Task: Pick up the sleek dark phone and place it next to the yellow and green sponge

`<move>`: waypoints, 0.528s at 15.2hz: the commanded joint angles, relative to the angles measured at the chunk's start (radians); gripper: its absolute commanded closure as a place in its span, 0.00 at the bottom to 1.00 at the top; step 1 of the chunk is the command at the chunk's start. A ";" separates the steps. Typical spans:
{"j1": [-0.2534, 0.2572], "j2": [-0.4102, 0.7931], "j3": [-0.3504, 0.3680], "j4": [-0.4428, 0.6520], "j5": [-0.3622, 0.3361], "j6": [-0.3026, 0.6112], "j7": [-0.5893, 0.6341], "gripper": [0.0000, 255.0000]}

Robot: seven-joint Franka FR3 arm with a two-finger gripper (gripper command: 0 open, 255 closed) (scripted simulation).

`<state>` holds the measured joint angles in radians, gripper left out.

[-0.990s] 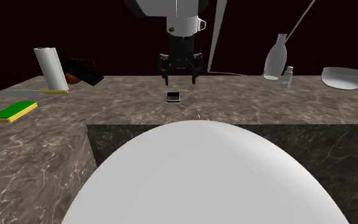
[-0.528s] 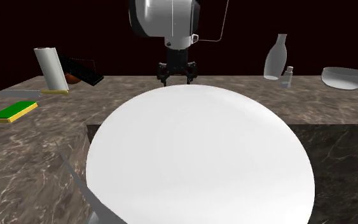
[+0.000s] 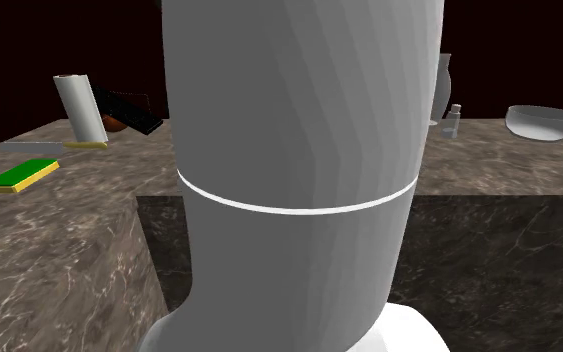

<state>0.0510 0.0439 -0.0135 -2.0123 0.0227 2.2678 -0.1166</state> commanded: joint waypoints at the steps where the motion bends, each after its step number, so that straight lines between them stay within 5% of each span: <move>1: 0.001 0.029 0.001 0.005 0.001 0.025 0.001 0.00; 8: 0.001 0.066 0.001 -0.009 0.002 0.077 0.000 0.00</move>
<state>0.0520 0.1097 -0.0122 -2.0192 0.0246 2.3417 -0.1165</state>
